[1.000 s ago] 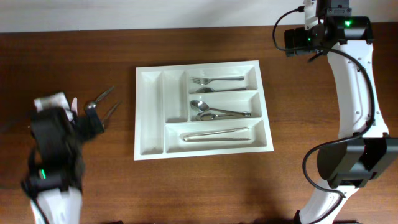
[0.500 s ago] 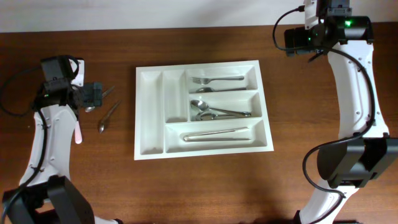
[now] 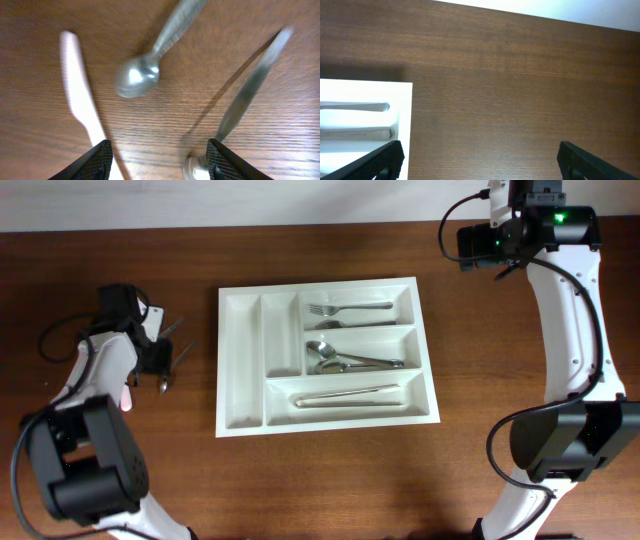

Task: Pack container
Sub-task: 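Raise the left gripper and move it over the spoons left of the tray, then lower the left gripper and grasp a silver spoon by its handle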

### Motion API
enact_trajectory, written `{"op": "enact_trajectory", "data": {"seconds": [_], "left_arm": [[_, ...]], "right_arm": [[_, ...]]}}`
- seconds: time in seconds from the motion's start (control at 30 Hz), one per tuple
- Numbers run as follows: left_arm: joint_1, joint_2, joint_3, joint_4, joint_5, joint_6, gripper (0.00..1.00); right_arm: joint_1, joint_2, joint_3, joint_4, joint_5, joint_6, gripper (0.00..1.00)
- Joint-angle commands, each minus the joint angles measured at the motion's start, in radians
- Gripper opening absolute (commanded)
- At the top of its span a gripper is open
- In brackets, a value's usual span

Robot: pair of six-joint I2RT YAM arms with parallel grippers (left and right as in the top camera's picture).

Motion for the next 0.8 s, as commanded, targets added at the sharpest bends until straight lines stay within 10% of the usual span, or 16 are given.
{"op": "enact_trajectory", "data": {"seconds": [0.0, 0.77], "left_arm": [[0.002, 0.055, 0.018, -0.002, 0.065, 0.102, 0.61], [0.003, 0.063, 0.092, 0.071, 0.175, 0.112, 0.71]], "right_arm": [[-0.001, -0.008, 0.017, 0.003, 0.008, 0.005, 0.99], [-0.001, -0.008, 0.017, 0.003, 0.008, 0.005, 0.99]]}}
